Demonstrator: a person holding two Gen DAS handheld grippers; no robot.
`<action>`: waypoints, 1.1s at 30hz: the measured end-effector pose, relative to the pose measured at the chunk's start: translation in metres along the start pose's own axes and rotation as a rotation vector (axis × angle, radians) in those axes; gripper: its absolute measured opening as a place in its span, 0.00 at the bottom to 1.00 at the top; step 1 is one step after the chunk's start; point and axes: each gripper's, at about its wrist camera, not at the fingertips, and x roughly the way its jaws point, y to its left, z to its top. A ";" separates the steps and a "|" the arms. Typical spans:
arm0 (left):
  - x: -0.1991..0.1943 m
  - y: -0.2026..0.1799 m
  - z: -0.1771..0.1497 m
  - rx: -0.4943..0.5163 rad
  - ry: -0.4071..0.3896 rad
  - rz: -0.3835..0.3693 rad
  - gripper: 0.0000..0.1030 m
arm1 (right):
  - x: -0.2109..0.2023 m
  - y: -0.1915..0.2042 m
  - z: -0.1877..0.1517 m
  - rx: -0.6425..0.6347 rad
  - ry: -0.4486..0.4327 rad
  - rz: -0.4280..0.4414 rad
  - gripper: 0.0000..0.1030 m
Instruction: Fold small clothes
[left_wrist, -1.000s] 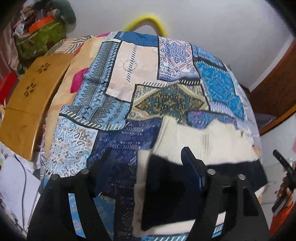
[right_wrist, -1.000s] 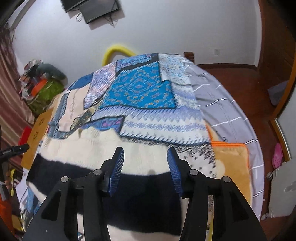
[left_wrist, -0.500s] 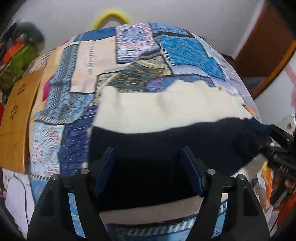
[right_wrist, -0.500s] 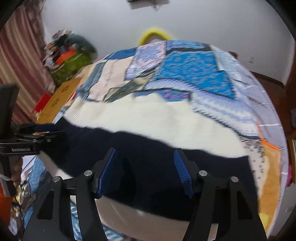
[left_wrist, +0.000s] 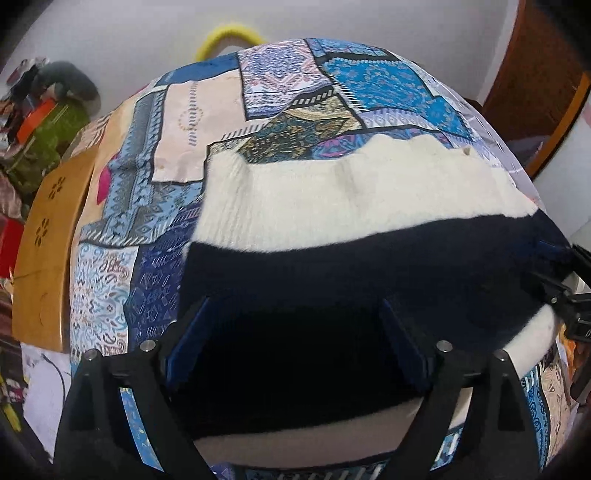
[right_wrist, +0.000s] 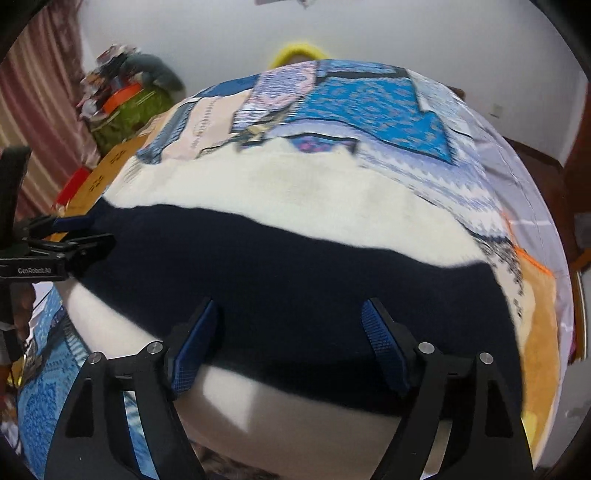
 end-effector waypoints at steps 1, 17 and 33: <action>0.000 0.003 -0.002 -0.009 -0.002 -0.003 0.88 | -0.004 -0.005 -0.003 0.009 -0.001 -0.010 0.75; -0.015 0.039 -0.037 -0.108 0.028 0.034 0.89 | -0.048 -0.061 -0.036 0.164 -0.026 -0.107 0.79; -0.066 0.075 -0.069 -0.224 -0.059 0.094 0.89 | -0.092 -0.069 -0.047 0.211 -0.064 -0.181 0.79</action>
